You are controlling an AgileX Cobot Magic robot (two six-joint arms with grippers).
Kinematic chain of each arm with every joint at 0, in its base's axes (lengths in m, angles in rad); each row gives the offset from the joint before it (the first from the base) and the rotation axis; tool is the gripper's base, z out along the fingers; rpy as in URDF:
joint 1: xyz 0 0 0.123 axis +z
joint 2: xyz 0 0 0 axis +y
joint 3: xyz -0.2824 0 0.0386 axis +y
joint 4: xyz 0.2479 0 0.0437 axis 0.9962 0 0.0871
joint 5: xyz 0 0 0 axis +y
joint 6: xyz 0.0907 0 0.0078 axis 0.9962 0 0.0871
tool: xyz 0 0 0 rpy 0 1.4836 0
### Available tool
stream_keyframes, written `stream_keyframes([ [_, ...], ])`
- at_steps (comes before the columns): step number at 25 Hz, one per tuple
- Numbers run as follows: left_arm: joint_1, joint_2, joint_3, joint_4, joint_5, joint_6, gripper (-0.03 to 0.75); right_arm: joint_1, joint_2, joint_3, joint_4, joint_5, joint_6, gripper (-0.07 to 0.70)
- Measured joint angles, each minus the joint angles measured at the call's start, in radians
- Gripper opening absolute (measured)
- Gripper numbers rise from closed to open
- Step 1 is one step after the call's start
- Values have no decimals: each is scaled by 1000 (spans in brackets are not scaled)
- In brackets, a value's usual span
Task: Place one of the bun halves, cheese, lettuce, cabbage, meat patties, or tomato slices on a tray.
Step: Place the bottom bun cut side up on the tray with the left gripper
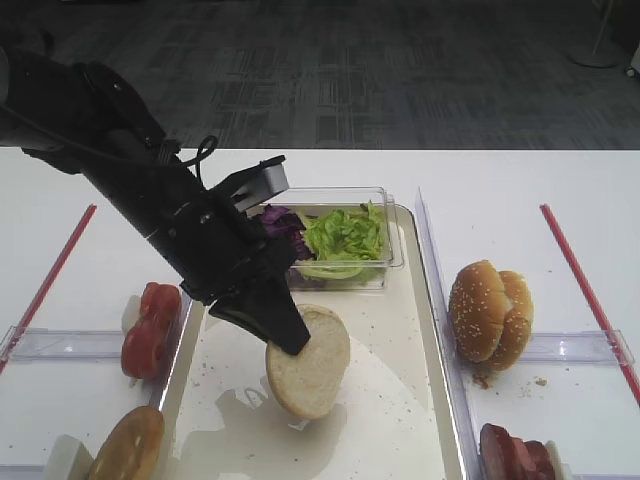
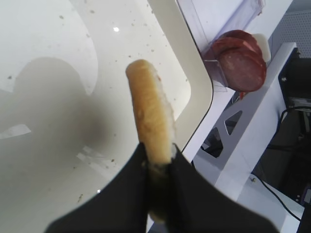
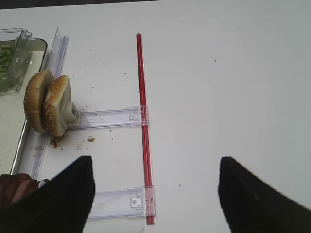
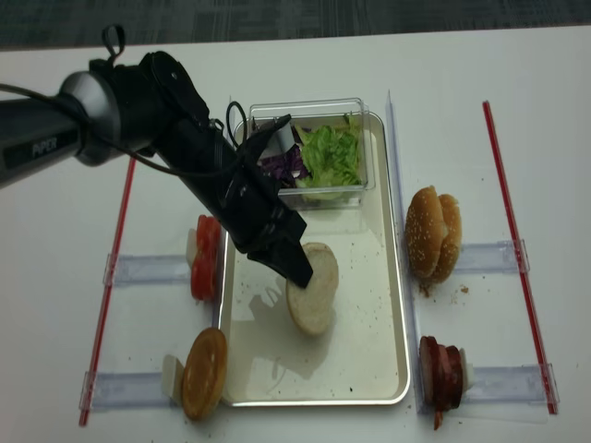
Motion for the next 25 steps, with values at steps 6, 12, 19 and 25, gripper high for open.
stream_keyframes([
  [6, 0, 0, 0, -7, 0, 18, 29, 0, 0, 0, 0, 0, 0, 552],
  [12, 12, 7, 21, -15, -2, 26, 29, 0, 0, 0, 0, 0, 0, 552],
  [19, 37, 40, 30, -55, -6, 63, 27, 0, 0, 0, 0, 0, 0, 552],
  [25, 37, 78, 30, -72, -6, 72, 27, 0, 0, 0, 0, 0, 0, 552],
])
